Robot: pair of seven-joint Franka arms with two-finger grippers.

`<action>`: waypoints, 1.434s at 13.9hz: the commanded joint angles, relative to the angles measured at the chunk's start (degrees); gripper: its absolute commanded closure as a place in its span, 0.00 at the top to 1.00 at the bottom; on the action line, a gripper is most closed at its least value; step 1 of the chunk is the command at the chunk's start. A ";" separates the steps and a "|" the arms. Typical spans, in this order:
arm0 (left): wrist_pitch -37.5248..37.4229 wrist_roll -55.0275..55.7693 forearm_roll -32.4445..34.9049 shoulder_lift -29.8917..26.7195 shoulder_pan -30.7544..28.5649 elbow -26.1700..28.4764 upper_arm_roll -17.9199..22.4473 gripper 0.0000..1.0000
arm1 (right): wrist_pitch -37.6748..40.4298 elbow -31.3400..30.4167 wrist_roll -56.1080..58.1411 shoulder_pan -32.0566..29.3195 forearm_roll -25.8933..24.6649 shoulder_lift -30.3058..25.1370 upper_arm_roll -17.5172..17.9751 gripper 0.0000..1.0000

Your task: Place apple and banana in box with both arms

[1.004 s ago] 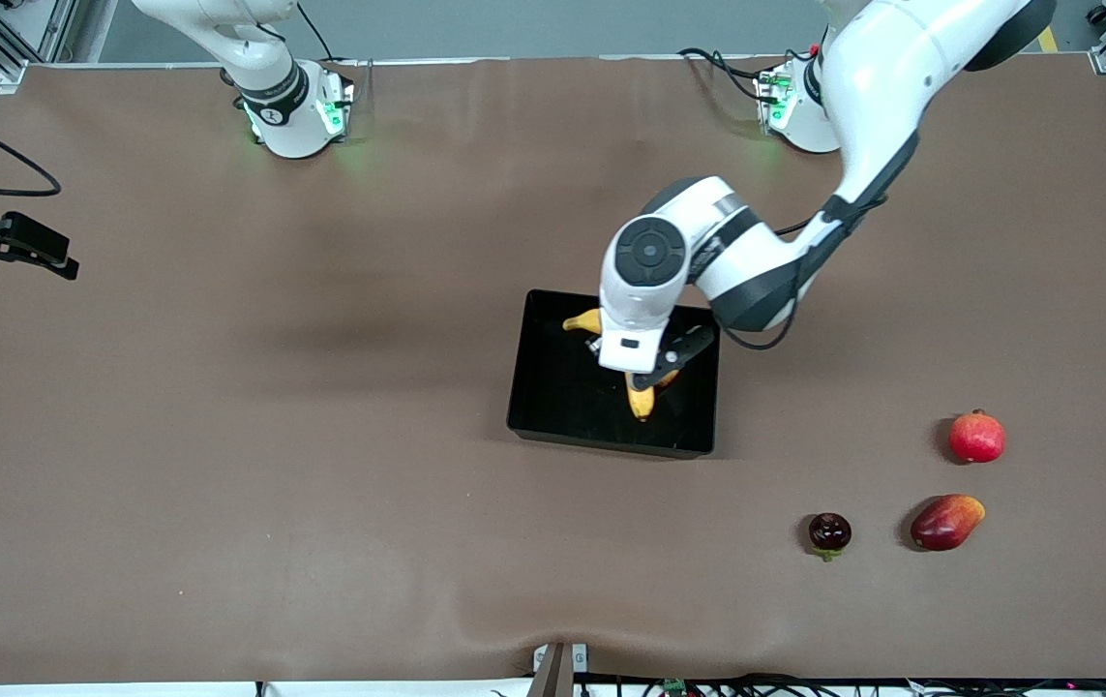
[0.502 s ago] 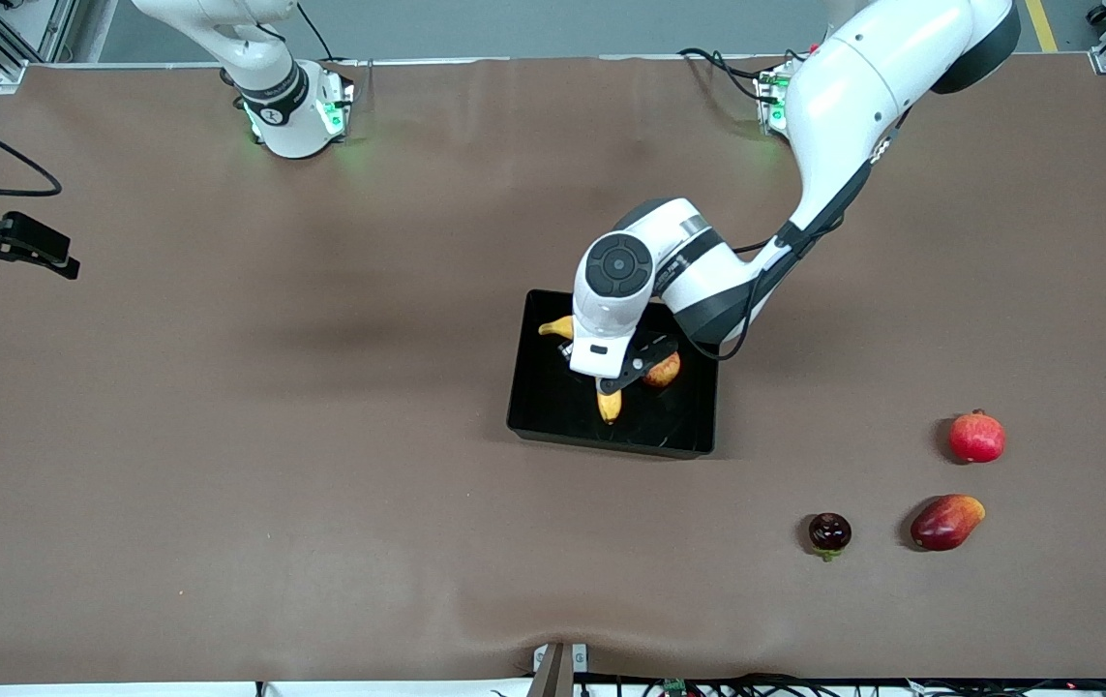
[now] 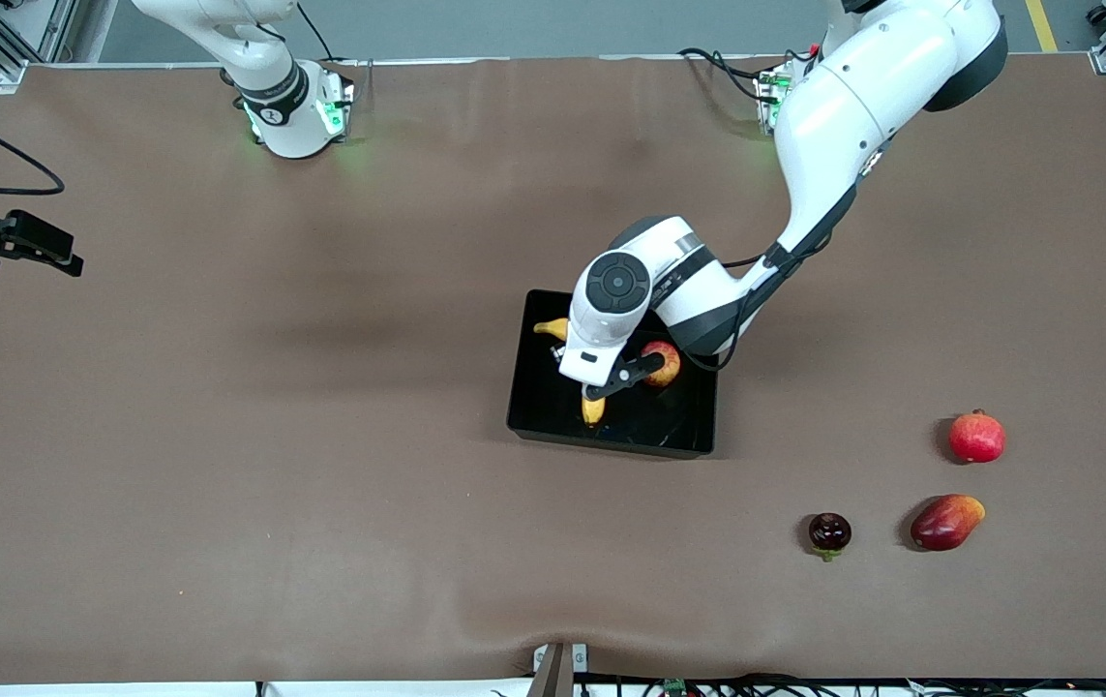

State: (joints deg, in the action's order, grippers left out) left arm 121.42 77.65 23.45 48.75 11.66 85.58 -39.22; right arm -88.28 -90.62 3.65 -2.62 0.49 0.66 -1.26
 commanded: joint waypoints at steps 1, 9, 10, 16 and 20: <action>0.83 -2.41 0.98 0.91 3.18 -1.46 2.64 0.00 | 0.48 -0.26 -0.84 -0.64 1.01 -0.58 0.82 1.00; 2.94 -11.12 0.90 1.09 4.68 -1.46 5.21 0.88 | 0.39 -0.26 -0.84 -0.46 1.62 -0.49 0.82 1.00; 3.12 -11.64 0.90 1.00 4.51 -1.55 5.56 1.00 | 0.48 -0.26 -0.84 -0.46 1.62 -0.40 0.82 1.00; 1.98 -15.33 0.81 -4.96 -2.33 -3.13 4.16 1.00 | 0.57 -0.34 -0.92 -0.20 1.71 -0.31 0.82 1.00; 0.84 -17.01 0.37 -12.78 -8.31 -3.22 2.83 1.00 | 0.57 -0.34 -0.84 -0.02 1.71 -0.31 0.82 1.00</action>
State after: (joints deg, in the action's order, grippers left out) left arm 123.67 60.64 23.52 41.01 5.19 80.90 -35.84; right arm -88.13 -90.77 3.65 -2.56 1.34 0.68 -0.72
